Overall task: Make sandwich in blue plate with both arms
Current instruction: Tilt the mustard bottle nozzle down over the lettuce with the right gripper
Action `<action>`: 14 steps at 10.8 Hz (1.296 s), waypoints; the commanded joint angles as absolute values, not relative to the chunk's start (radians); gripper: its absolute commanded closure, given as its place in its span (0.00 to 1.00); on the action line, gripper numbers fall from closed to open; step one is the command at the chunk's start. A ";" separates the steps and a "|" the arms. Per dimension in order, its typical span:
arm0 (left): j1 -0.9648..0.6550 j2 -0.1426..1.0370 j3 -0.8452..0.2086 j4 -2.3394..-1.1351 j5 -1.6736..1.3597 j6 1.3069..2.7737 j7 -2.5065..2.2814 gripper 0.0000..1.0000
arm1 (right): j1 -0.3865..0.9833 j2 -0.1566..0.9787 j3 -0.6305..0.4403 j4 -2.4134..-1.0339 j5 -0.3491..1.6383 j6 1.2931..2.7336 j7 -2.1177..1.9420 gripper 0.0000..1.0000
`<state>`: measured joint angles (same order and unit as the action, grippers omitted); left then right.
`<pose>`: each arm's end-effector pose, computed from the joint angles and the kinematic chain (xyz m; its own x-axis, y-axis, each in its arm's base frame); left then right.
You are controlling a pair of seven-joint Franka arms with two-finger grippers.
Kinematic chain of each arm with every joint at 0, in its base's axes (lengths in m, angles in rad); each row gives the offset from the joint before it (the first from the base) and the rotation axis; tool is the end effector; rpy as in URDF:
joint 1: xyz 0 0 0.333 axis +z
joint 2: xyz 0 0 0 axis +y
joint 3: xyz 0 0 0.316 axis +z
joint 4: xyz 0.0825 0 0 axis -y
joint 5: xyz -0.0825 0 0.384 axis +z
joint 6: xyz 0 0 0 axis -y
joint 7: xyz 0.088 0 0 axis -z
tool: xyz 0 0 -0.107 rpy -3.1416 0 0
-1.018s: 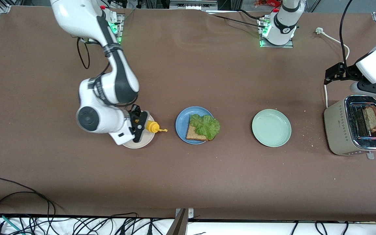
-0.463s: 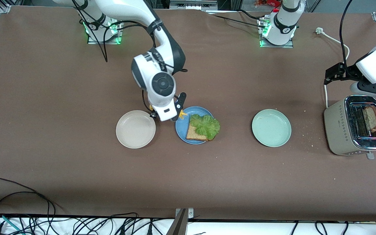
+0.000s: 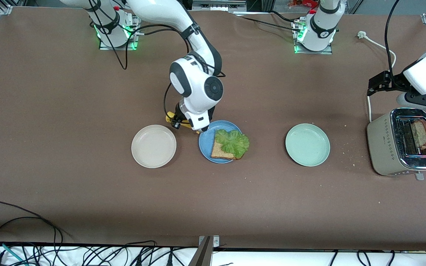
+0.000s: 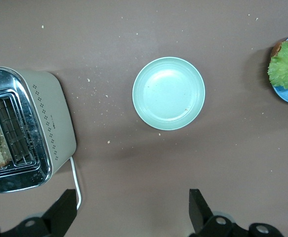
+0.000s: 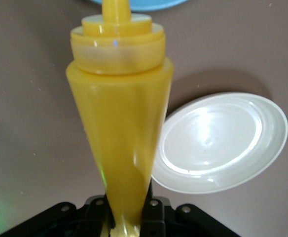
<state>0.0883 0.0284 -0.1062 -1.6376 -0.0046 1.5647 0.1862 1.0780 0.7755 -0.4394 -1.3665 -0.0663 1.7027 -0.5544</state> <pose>0.5581 -0.0097 0.5769 0.9743 -0.2029 -0.0978 -0.2013 -0.9792 0.0262 0.5187 0.4503 0.2677 0.2844 0.8205 -0.4959 0.9577 -0.2673 0.1069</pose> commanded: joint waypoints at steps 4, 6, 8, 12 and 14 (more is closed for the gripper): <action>0.092 0.038 -0.109 -1.611 -0.009 1.546 0.193 0.00 | 1.123 0.886 -0.480 -1.208 -0.181 1.563 -0.552 1.00; 0.092 0.038 -0.109 -1.611 -0.009 1.546 0.193 0.00 | 1.156 0.975 -0.523 -1.113 -0.176 1.528 -0.554 1.00; 0.092 0.038 -0.109 -1.611 -0.009 1.545 0.193 0.00 | 1.172 1.018 -0.551 -1.086 -0.172 1.525 -0.555 1.00; 0.092 0.038 -0.109 -1.611 -0.009 1.545 0.193 0.00 | 1.178 1.046 -0.558 -1.063 -0.172 1.529 -0.555 1.00; 0.092 0.038 -0.109 -1.611 -0.009 1.545 0.192 0.00 | 1.180 1.051 -0.560 -1.063 -0.172 1.534 -0.555 1.00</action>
